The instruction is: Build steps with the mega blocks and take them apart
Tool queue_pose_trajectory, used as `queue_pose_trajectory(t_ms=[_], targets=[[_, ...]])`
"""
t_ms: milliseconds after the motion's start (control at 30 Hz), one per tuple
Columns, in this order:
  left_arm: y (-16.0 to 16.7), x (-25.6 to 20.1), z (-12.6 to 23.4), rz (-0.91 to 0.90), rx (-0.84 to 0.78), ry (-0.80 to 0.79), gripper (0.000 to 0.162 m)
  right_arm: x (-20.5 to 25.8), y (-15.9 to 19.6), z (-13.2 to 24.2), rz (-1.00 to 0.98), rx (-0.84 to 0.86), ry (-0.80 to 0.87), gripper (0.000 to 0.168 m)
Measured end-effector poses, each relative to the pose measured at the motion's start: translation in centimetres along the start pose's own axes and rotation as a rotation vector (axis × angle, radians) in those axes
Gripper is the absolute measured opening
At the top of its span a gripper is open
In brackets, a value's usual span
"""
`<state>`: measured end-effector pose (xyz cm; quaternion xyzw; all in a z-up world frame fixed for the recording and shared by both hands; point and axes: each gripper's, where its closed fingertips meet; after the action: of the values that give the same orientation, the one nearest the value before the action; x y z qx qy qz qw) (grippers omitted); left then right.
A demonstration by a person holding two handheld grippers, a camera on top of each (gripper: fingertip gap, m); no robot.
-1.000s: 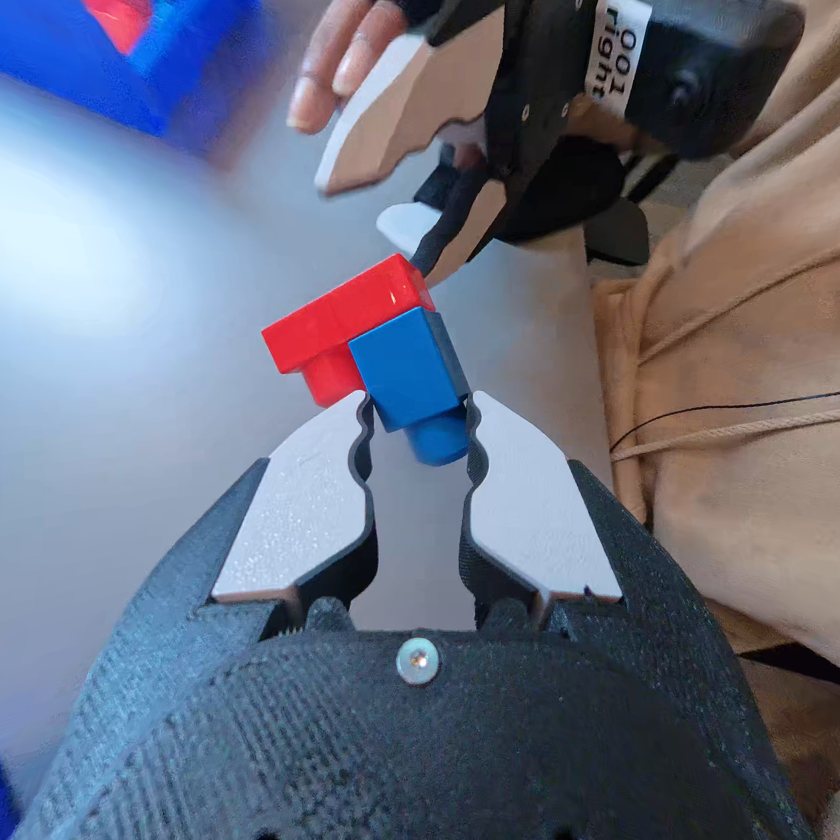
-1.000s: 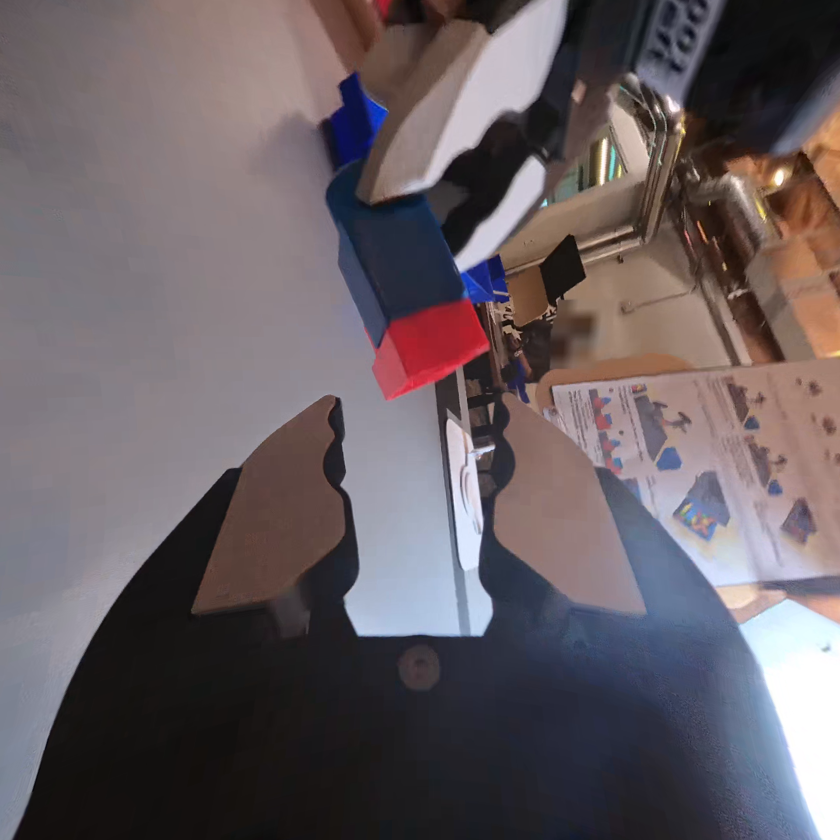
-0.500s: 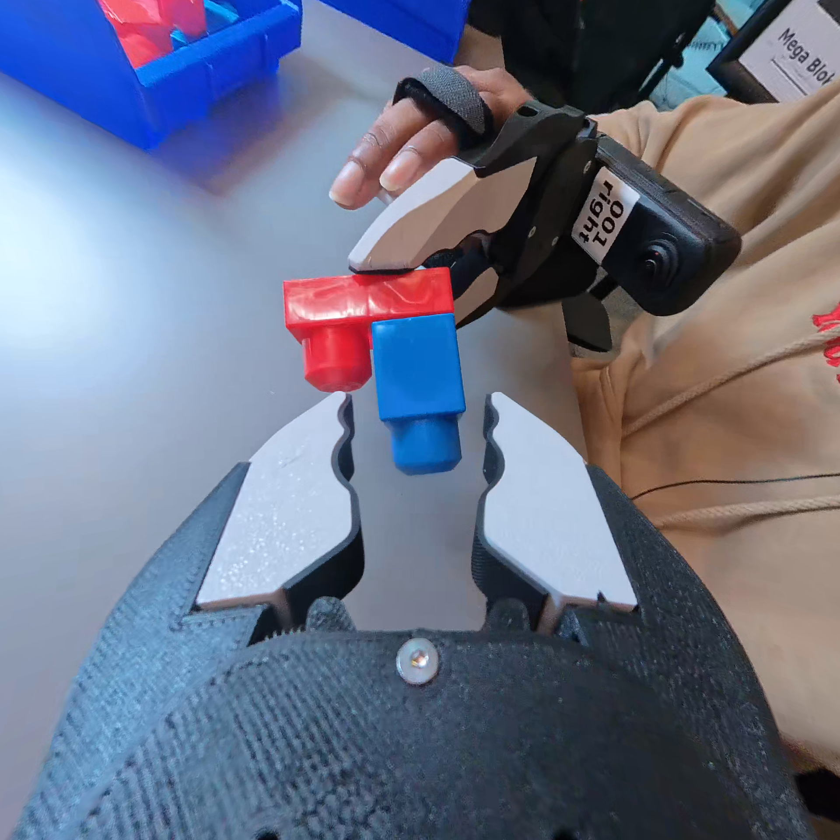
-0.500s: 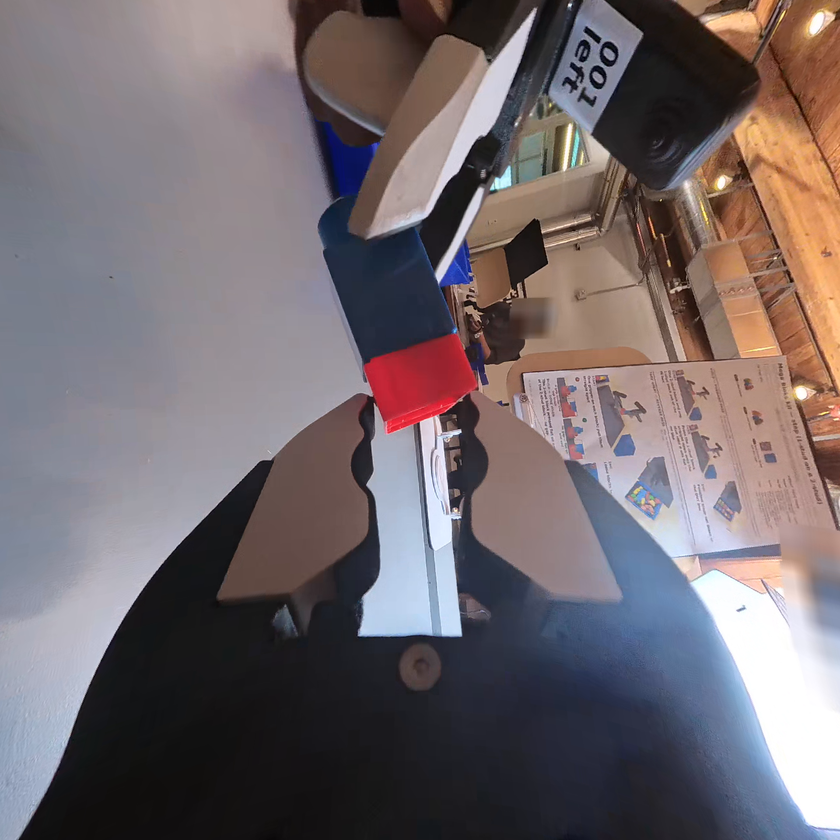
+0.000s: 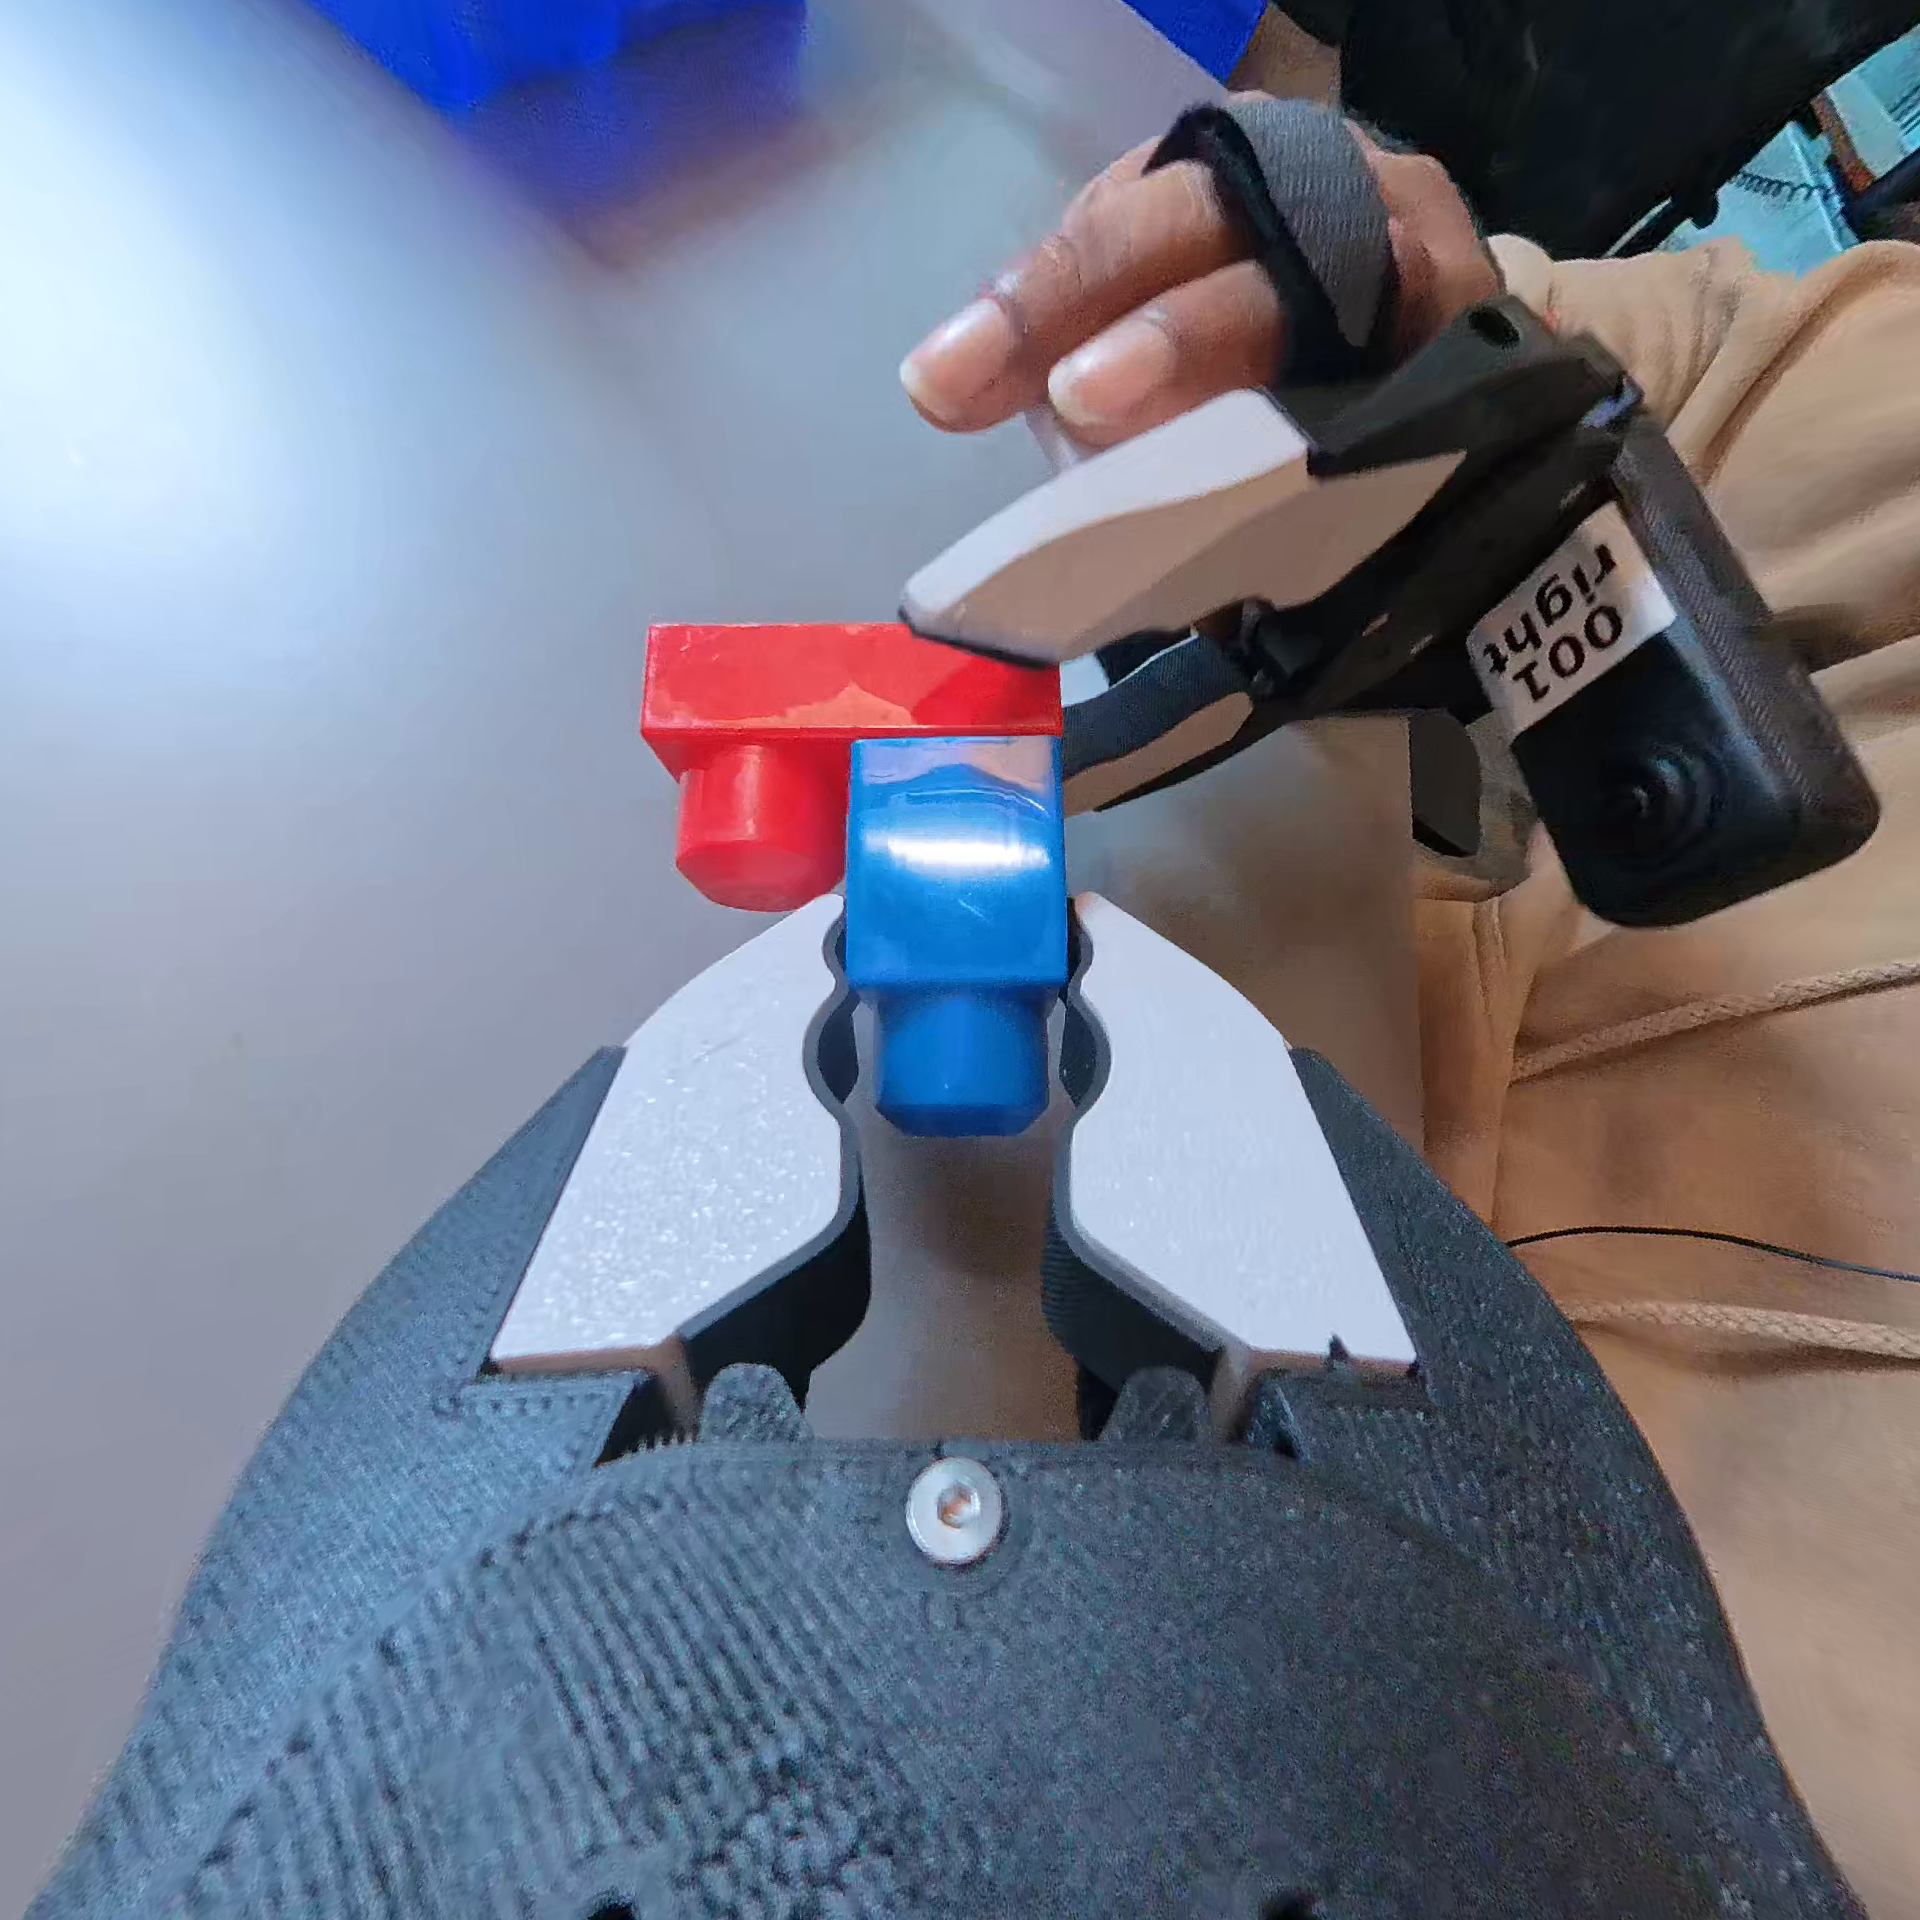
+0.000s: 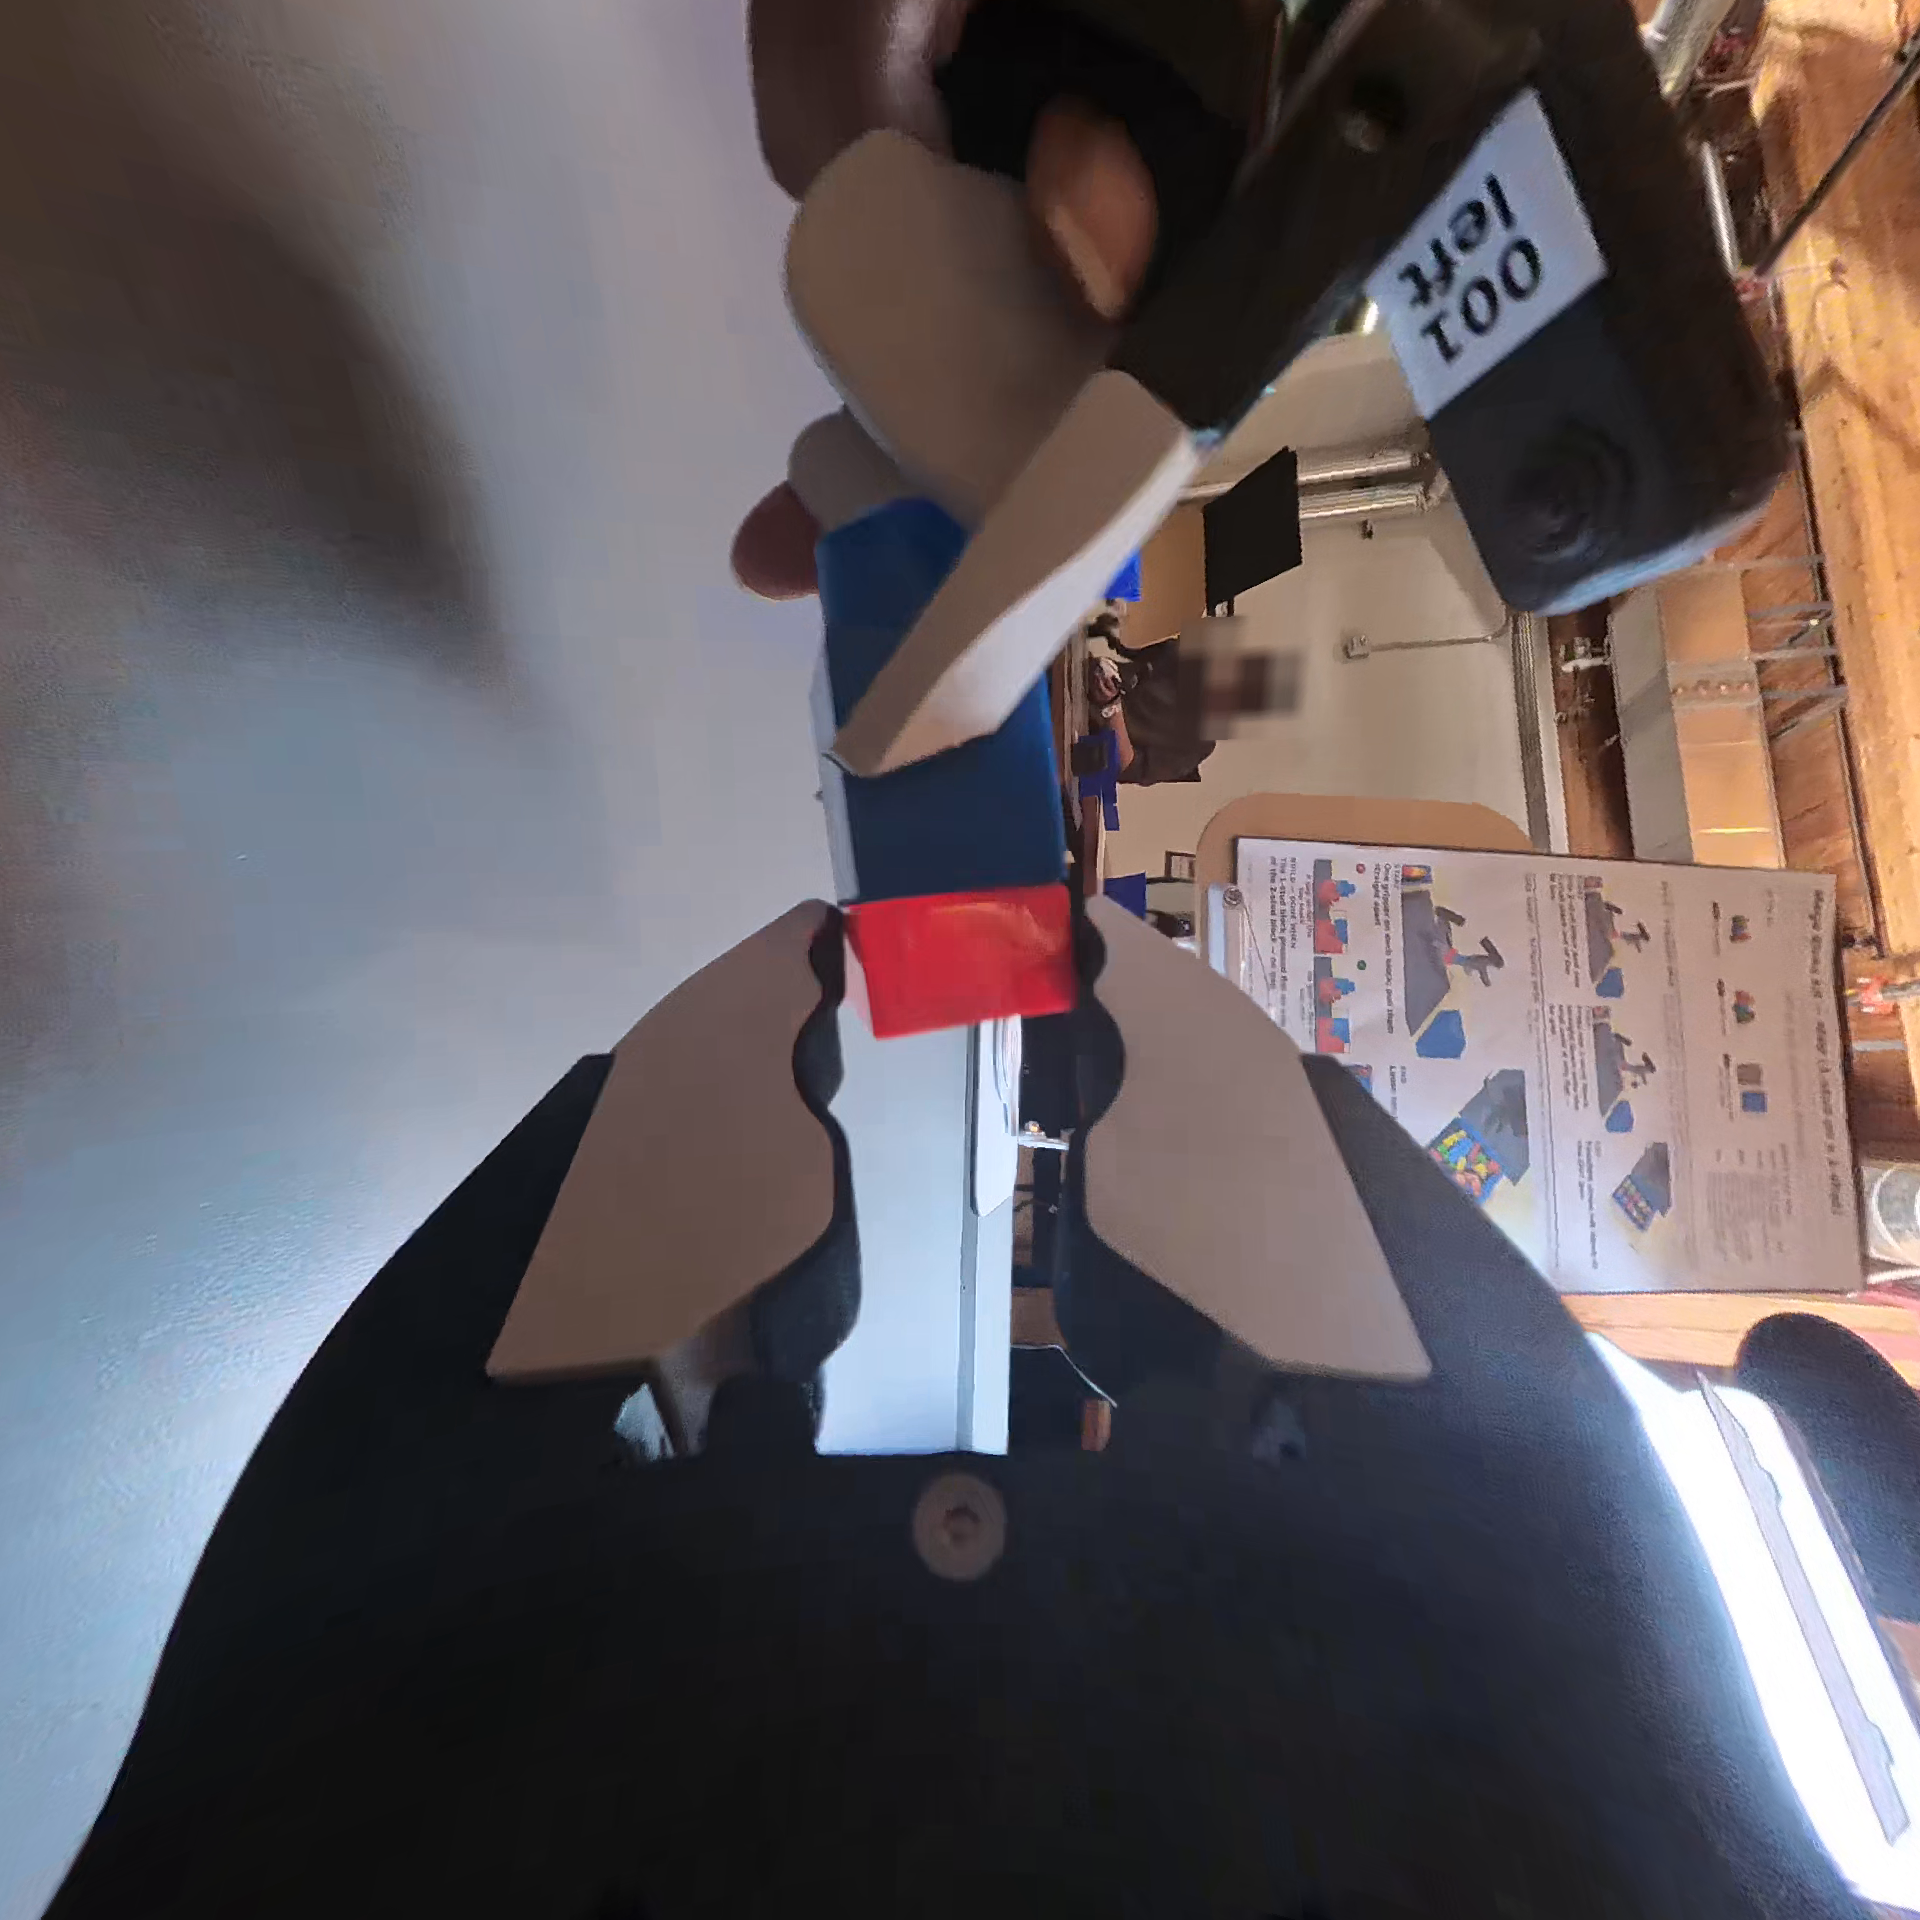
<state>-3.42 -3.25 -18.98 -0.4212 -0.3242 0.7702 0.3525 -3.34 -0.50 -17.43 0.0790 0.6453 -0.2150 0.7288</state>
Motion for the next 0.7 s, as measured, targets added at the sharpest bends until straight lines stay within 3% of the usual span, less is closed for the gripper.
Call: queue_pose_trajectory(t_ms=[167, 333, 533, 700], targets=[[-0.2, 0.1, 0.4, 0.023, -0.013, 0.002, 0.037, 0.0, 0.5, -0.3, -0.036, 0.03, 0.008, 0.038], [-1.9, 1.7, 4.8, 0.024, -0.152, -0.053, 0.036, -3.9, 7.0, 1.5, -0.152, 0.18, 0.134, 0.038], [-1.8, 2.2, 5.0, -0.017, -0.222, -0.103, 0.036, -10.9, 19.2, 6.4, -0.508, 0.408, 0.409, 0.037], [-0.7, 3.0, 3.3, -0.066, -0.19, -0.134, 0.036, -12.2, 33.6, 9.9, -0.69, 0.78, 0.405, 0.038]])
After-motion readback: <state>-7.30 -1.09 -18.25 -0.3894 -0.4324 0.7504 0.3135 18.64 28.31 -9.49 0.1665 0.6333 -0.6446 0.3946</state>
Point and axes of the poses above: each gripper's, where its closed fingertips meet, z back along the fingers, y out of its underside, x = y × z across the jaws, and after that the axes turned 9 degrees about -x, right-handed
